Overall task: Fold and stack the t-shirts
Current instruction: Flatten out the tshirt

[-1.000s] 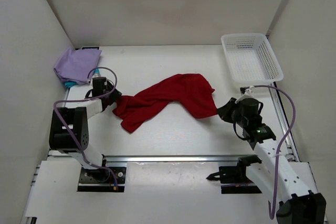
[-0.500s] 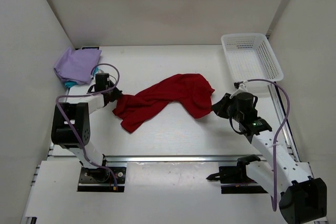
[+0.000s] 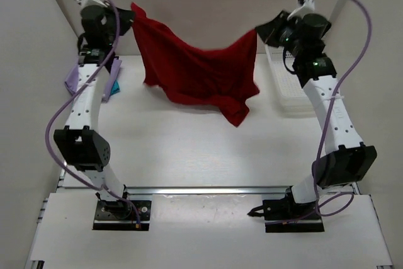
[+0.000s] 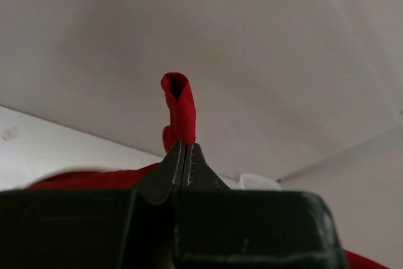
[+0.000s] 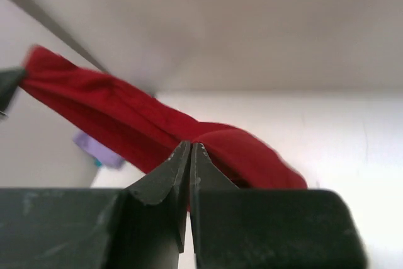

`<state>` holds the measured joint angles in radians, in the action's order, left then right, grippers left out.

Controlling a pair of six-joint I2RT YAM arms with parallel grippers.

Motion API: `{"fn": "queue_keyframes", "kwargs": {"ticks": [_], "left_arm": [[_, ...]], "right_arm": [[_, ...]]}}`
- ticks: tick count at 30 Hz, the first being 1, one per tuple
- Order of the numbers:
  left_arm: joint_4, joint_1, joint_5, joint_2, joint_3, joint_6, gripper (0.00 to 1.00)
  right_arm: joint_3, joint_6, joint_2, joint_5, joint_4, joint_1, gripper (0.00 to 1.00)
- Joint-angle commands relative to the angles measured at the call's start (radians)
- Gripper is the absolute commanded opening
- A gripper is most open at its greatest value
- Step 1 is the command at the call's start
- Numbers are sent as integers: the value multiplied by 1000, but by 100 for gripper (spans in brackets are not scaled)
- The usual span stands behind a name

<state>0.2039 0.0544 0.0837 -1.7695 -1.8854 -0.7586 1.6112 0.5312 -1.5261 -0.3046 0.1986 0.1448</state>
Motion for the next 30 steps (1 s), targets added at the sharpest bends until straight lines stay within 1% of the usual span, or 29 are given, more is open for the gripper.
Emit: {"fn": "queue_keyframes", "kwargs": {"ticks": [1,3,4,5,6,7,8,9,10,11,12,13,14,17,18,20,21,23,25,28,30], "left_arm": [[20,-121,56,113,11,-51,0],[-64,-160,45,252,195,-56,0],[-90,-180,51,325,257,-57,0],[-131,-195,41,352,381,-61,0],[-168,-214,28,408,498,-58,0],[-187,-215,28,433,553,-64,4],[-193,-229,39,470,657,-64,6],[-219,-243,39,499,758,-68,12],[-228,-249,31,513,820,-74,20],[-262,-255,31,542,930,-77,25],[-273,-272,34,562,1036,-84,36],[-281,-281,47,580,1127,-82,44],[-293,-318,65,593,1207,-82,46],[-297,-352,47,645,1354,-88,48],[-297,-347,31,653,1373,-94,48],[-284,-323,-4,671,1407,-85,44],[-273,-303,-21,674,1416,-68,41],[-259,-274,-39,671,1436,-51,39],[-287,-278,-35,651,1462,-47,39],[-317,-281,-29,584,1468,-70,45],[-391,-294,13,538,1487,-116,56]], "right_arm": [[226,-88,30,-36,60,13,0],[182,-102,85,-31,55,24,0],[103,-97,110,-54,23,30,0],[-7,-89,168,-60,-13,29,0],[-70,-94,232,-54,-45,35,0],[-191,-94,262,-47,-50,41,1],[-251,-91,326,-24,-63,50,0],[-389,-76,392,-25,-83,61,0],[-521,-50,426,-25,-91,59,0],[-660,-40,492,-34,-117,56,0],[-735,-21,564,-51,-132,56,0],[-851,-20,631,-53,-127,61,0],[-958,-22,686,-44,-101,76,0],[-1155,16,800,-27,-64,108,0],[-1213,51,813,-25,-57,111,0],[-1254,85,824,-22,-59,124,0],[-1264,87,836,5,-44,136,0],[-1280,84,851,24,-25,127,0],[-1284,87,860,21,-28,105,0],[-1297,81,859,-8,-47,73,0],[-1297,72,847,-20,-60,71,0]]}}
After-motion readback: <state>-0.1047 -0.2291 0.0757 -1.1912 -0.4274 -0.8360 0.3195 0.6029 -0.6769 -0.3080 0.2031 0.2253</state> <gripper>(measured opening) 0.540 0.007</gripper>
